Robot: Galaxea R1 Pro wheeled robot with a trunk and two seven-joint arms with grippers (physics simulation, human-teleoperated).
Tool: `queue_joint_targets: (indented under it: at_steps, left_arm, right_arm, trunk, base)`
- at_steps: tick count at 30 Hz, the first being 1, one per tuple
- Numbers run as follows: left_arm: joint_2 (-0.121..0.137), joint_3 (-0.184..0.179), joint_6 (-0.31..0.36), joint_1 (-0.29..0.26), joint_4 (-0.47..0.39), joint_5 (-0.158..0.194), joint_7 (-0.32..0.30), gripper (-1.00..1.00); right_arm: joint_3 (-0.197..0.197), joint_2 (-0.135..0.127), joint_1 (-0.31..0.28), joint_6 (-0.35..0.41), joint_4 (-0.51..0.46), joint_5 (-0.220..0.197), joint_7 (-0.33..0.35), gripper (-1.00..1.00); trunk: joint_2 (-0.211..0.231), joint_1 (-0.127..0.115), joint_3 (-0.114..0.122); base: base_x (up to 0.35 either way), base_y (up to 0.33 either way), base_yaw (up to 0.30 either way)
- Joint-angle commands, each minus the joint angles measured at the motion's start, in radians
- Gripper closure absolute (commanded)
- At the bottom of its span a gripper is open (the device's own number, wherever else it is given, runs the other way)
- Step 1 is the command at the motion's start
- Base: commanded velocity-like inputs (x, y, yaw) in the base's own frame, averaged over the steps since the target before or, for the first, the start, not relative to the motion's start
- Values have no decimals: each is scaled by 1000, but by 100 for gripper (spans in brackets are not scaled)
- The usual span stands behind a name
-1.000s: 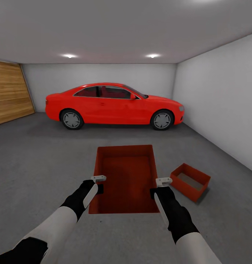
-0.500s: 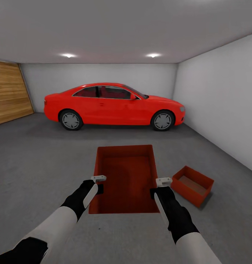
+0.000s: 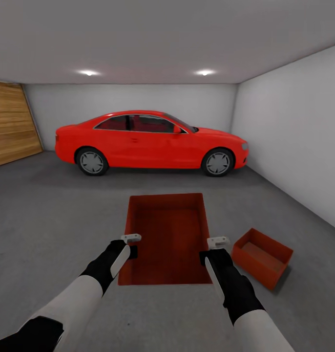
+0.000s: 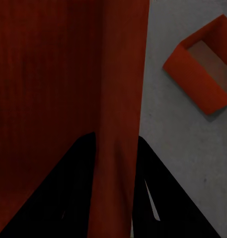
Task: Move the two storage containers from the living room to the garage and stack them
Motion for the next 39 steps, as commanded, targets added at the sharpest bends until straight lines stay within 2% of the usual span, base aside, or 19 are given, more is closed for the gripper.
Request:
queue_joint_targets:
  at_steps: [1,25,39]
  left_arm:
    - [-24,1,-7,0,-2,-28,-2,100]
    - [-24,1,-8,0,-3,-28,-2,100]
    - [-24,1,-8,0,-3,-28,-1,100]
  right_arm:
    - [40,24,1,-4,2,-36,4,100]
    - [41,24,1,-4,2,-36,2,100]
    - [40,24,1,-4,2,-36,2,100]
  trunk:
    - [0,0,0]
    - [0,0,0]
    - [0,0,0]
  base:
    - [338,0,0]
    - [338,0,-1]
    - [337,0,-264]
